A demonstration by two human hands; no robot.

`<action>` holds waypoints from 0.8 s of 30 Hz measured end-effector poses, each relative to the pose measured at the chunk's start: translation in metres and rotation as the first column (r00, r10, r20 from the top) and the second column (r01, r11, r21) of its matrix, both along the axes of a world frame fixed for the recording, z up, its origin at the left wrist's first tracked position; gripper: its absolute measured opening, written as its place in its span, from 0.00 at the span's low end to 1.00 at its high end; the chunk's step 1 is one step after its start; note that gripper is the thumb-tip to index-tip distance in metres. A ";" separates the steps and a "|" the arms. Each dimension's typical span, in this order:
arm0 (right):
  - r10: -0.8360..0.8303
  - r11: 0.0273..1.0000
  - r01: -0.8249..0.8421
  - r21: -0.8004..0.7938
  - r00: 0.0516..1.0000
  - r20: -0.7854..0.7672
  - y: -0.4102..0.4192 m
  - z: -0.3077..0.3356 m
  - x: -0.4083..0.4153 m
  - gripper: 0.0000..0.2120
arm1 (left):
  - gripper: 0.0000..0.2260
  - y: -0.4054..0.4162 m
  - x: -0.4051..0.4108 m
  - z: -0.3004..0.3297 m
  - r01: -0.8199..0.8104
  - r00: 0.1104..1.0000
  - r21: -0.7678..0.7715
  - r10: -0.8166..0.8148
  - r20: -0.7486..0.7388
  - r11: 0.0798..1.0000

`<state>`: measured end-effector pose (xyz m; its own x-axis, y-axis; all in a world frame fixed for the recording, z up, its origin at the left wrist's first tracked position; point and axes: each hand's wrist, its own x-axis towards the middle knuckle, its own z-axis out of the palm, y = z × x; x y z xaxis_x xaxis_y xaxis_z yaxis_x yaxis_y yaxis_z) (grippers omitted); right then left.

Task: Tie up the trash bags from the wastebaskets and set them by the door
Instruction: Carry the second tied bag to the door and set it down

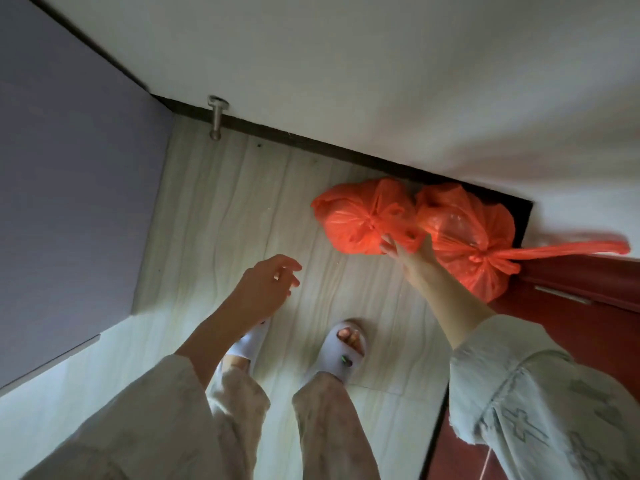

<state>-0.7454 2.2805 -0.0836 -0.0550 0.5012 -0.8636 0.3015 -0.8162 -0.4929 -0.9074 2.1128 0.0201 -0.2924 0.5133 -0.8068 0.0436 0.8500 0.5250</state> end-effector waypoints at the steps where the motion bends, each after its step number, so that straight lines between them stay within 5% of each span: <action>1: -0.023 0.999 0.022 -0.027 1.000 -0.017 -0.002 0.007 -0.002 0.12 | 0.09 -0.001 -0.002 0.005 -0.013 1.000 0.002 0.013 0.006 1.000; 5: -0.015 1.000 0.016 -0.020 1.000 0.019 -0.015 0.068 -0.009 0.11 | 0.10 -0.010 -0.003 0.032 -0.098 0.995 0.019 0.098 -0.001 0.995; 15: 0.343 0.939 -0.343 -0.011 0.939 0.007 -0.082 0.239 -0.005 0.16 | 0.11 -0.073 0.031 0.149 -0.412 0.910 0.098 0.414 0.000 0.906; 24: 0.717 0.696 -0.712 0.094 0.681 -0.149 -0.209 0.428 -0.025 0.08 | 0.09 -0.212 0.063 0.302 -0.603 0.786 0.224 0.618 -0.001 0.766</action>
<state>-0.7705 2.0714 0.3446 -0.5418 0.2733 -0.7948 0.7020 -0.3728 -0.6067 -0.8440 1.9011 0.3217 -0.6510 0.3541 -0.6714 -0.4051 0.5860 0.7018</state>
